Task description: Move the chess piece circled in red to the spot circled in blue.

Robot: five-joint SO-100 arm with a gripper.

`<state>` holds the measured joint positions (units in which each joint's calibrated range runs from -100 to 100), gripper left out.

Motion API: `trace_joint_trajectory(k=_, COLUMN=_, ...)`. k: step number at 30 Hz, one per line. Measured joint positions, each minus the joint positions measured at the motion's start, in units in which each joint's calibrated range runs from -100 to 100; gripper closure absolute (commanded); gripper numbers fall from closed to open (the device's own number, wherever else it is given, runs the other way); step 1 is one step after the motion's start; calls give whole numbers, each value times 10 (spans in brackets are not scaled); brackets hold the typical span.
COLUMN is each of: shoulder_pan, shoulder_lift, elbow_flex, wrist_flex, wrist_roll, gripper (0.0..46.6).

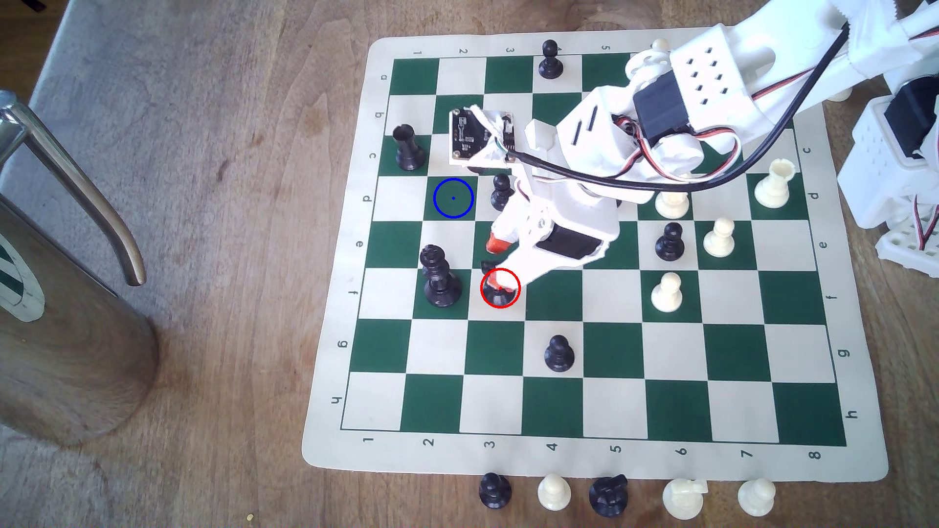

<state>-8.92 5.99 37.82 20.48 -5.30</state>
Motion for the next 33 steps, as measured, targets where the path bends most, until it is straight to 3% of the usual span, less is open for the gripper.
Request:
trace_joint_trajectory(k=17, shoulder_pan=-11, shoulder_lift=-13, elbow_flex=-1, wrist_flex=25, wrist_roll=-3, gripper=464)
trace_joint_trajectory(k=33, shoulder_pan=44, shoulder_lift=-217, elbow_flex=-20, wrist_flex=198, wrist_roll=-4, gripper=464)
